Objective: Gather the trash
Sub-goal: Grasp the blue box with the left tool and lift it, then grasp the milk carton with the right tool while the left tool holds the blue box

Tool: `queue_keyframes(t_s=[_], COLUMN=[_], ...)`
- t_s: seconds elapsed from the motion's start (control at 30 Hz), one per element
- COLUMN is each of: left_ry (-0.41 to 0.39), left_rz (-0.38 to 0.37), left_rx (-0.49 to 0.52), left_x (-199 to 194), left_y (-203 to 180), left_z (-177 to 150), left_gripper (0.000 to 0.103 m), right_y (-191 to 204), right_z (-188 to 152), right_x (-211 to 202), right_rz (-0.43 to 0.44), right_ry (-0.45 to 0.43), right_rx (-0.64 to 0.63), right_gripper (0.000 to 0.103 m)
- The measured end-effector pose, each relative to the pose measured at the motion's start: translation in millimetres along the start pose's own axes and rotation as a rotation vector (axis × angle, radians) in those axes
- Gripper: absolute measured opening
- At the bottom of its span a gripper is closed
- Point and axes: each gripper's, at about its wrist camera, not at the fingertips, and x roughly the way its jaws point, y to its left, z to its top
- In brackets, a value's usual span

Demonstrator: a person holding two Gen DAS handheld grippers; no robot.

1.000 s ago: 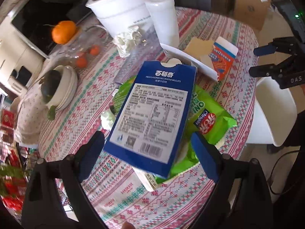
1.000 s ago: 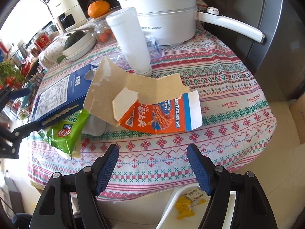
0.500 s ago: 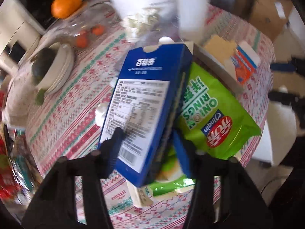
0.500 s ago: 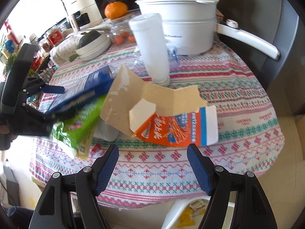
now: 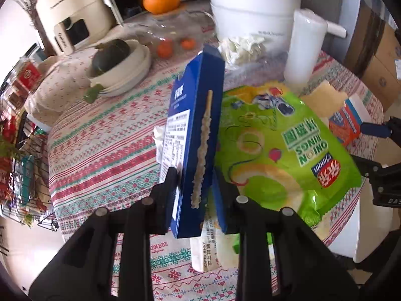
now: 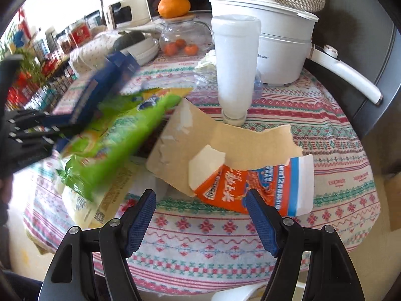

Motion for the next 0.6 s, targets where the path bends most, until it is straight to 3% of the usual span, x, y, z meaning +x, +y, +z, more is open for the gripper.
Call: queue_keyframes(t_s=[0.3,0.6], left_ry=[-0.089,-0.118], left_rz=[0.020,0.012], left_rx=[-0.142,-0.257], left_x=[-33,-53], left_y=[15,31], left_z=[-16,-31], left_gripper=[0.025,0.025], right_y=[-62,-118], right_z=[3,-11], right_x=[-13,27], right_rz=[-0.033,-0.024], right_ry=[-0.016,0.064], right_rx=[0.172,0.384], right_gripper=[0.076,0.072])
